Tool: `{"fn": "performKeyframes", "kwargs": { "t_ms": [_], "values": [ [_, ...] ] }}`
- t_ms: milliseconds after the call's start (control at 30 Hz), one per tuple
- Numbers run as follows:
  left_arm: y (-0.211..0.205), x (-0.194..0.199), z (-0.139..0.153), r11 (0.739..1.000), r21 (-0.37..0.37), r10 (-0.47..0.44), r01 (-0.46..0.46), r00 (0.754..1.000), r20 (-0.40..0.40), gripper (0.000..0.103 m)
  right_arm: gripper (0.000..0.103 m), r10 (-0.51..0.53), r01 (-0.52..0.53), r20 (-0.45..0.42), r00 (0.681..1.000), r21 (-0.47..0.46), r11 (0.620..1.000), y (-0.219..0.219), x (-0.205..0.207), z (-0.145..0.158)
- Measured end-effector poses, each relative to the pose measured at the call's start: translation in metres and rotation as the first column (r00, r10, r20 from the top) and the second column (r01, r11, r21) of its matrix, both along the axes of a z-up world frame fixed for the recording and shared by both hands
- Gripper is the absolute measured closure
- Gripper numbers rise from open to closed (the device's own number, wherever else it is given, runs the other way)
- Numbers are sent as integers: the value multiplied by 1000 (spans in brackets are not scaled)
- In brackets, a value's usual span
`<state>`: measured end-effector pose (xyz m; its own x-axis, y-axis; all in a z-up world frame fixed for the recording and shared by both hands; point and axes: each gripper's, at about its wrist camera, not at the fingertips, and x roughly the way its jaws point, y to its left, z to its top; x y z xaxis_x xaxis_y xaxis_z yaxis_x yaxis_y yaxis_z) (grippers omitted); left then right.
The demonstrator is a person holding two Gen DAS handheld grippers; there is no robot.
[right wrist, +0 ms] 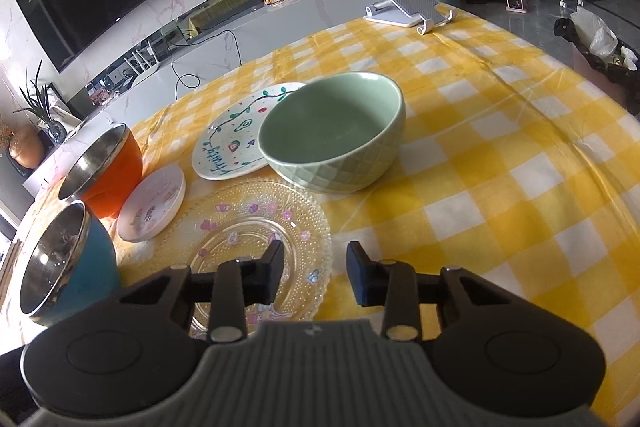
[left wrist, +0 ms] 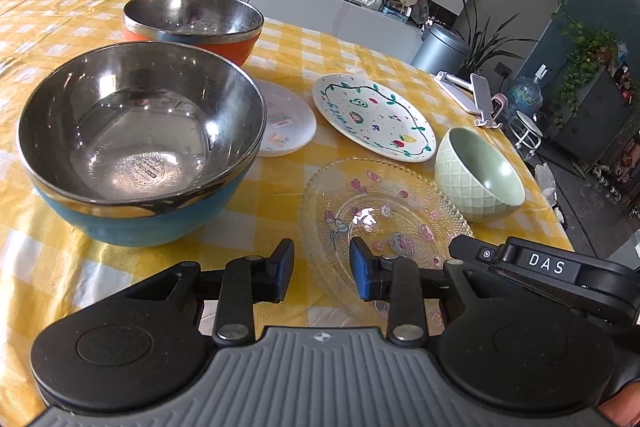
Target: Organize plates and bowls
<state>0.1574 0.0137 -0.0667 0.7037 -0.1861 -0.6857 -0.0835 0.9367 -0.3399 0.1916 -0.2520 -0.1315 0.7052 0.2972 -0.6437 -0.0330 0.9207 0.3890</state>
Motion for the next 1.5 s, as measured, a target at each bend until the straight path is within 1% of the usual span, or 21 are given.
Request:
{"fn": "performKeyframes", "kwargs": {
  "t_ms": [33,167,233,300,333,400,500,733,867,1000,1133,1267,1500],
  "values": [
    [1,3,-1,1000,-3,7,-8,1000,-7,67,75,-1,1,4,1000,4,1000,-1,2,-1],
    [3,9,-2,1000,-9,22,-22,1000,-1,68,76,-8,8,21,1000,10,1000,-2,9,-3],
    [2,12,-2,1000,-12,21,-21,1000,-1,71,78,-16,16,23,1000,23,1000,-3,12,-4],
    [1,13,-3,1000,-3,20,-20,1000,-1,77,82,-15,14,21,1000,31,999,-2,15,-5],
    [1,13,-3,1000,3,19,-19,1000,1,77,85,-12,12,22,1000,26,1000,-1,15,-5],
    [0,13,-3,1000,18,24,-24,1000,2,85,87,-7,7,26,1000,16,1000,0,14,-5],
    [2,13,-4,1000,15,27,-27,1000,5,86,90,-10,9,25,1000,20,1000,-1,14,-5],
    [0,7,1,998,51,30,-31,999,19,86,92,-10,9,6,1000,40,999,-3,12,-3],
    [2,-1,7,998,59,30,-31,999,31,87,93,2,-1,-1,1000,63,998,-4,6,-1],
    [6,-12,11,998,61,33,-35,999,29,87,93,25,-25,-5,1000,59,998,-1,-4,1],
    [11,-24,14,998,58,33,-34,999,28,87,93,40,-38,-31,999,77,996,0,-17,2],
    [16,-36,16,998,57,33,-34,999,27,87,93,62,-60,-20,998,55,997,6,-31,7],
    [36,-58,20,996,65,54,-55,998,21,87,93,115,-114,-14,993,52,992,25,-52,12]
  ]
}}
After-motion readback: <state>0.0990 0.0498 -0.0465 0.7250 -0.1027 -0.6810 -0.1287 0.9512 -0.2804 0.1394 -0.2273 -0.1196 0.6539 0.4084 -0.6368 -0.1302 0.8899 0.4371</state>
